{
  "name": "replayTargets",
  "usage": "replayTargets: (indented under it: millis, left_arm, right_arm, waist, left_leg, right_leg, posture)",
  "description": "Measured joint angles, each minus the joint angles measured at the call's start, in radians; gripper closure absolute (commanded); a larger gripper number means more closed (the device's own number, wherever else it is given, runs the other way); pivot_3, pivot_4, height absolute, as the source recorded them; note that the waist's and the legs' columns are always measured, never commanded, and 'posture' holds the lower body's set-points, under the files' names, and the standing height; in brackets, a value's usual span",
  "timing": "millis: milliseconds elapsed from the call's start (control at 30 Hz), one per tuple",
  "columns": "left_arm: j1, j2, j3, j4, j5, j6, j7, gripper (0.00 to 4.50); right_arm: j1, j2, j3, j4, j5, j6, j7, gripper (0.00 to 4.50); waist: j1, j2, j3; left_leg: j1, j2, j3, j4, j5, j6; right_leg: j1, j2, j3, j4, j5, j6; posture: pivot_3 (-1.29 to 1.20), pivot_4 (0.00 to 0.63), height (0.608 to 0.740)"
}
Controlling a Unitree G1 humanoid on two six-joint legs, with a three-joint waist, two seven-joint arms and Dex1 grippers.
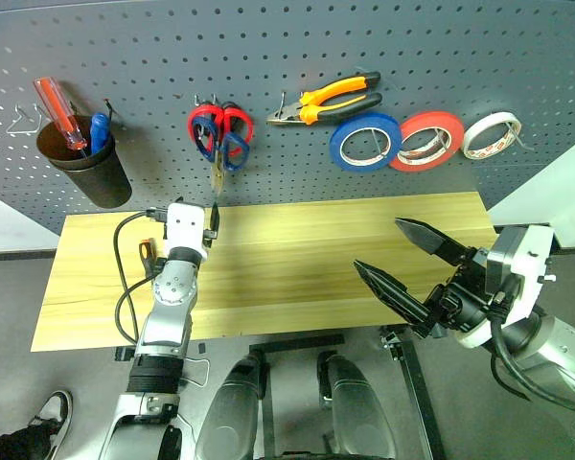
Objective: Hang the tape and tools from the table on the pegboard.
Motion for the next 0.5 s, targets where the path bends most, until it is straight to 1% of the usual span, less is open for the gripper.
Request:
replayTargets:
  millis: [100, 167, 233, 300, 367, 433, 500]
  left_arm:
    - [0.140, 0.040, 0.071, -0.117, -0.047, 0.166, -0.021, 1.11]
    - [0.242, 0.057, 0.147, -0.211, -0.066, 0.337, -0.012, 1.11]
    - [0.283, 0.056, 0.220, -0.301, -0.090, 0.506, 0.007, 1.11]
    - [0.244, 0.055, 0.286, -0.370, -0.119, 0.668, 0.032, 1.11]
    - [0.149, 0.057, 0.341, -0.388, -0.144, 0.804, 0.054, 1.11]
    - [0.063, 0.070, 0.355, -0.371, -0.161, 0.879, 0.060, 1.11]
    - [-0.021, 0.091, 0.353, -0.314, -0.172, 0.912, 0.053, 1.11]
  right_arm:
    - [0.021, 0.000, 0.001, 0.000, -0.013, 0.000, 0.001, 0.00]
    - [0.037, 0.000, 0.000, 0.001, -0.023, 0.000, 0.008, 0.00]
    - [0.047, 0.001, 0.000, 0.001, -0.033, 0.000, 0.016, 0.00]
    - [0.044, 0.002, 0.002, 0.001, -0.039, 0.000, 0.025, 0.00]
    - [0.037, 0.003, 0.010, 0.003, -0.044, -0.001, 0.035, 0.00]
    - [0.019, 0.003, 0.029, 0.014, -0.048, 0.000, 0.048, 0.00]
    - [-0.005, 0.002, 0.041, 0.027, -0.047, 0.003, 0.057, 0.00]
  waist:
    - [-0.010, 0.000, 0.000]
    - [-0.005, 0.000, 0.000]
    - [0.005, 0.000, 0.000]
    - [0.027, 0.000, 0.000]
    - [0.042, 0.000, 0.000]
    - [0.048, 0.000, 0.000]
    - [0.048, -0.001, 0.001]
  left_leg:
    - [0.002, 0.001, 0.001, -0.002, 0.000, 0.000]
    - [0.002, 0.001, 0.000, -0.003, 0.000, 0.000]
    - [0.001, 0.000, -0.001, -0.001, 0.000, 0.000]
    - [0.001, 0.001, -0.003, 0.001, 0.000, 0.000]
    - [0.001, 0.001, -0.002, 0.002, 0.002, 0.002]
    - [0.002, 0.001, -0.002, 0.002, 0.002, 0.002]
    - [0.002, 0.001, -0.002, 0.002, 0.002, 0.002]
  right_leg:
    - [0.000, 0.000, 0.002, 0.000, 0.000, 0.000]
    - [0.000, 0.000, 0.001, 0.000, 0.000, 0.000]
    - [0.001, 0.000, 0.000, -0.001, -0.001, 0.000]
    - [0.004, 0.000, -0.003, -0.002, -0.003, 0.002]
    - [0.007, -0.001, -0.007, -0.003, -0.004, 0.000]
    - [0.009, -0.001, -0.008, -0.004, -0.004, 0.001]
    - [0.009, -0.001, -0.008, -0.005, -0.003, 0.000]
  posture:
    - [0.03, 0.323, 0.711]
    - [0.05, 0.329, 0.711]
    - [0.06, 0.332, 0.711]
    - [0.07, 0.338, 0.711]
    - [0.07, 0.347, 0.711]
    - [0.07, 0.350, 0.711]
    - [0.06, 0.367, 0.711]
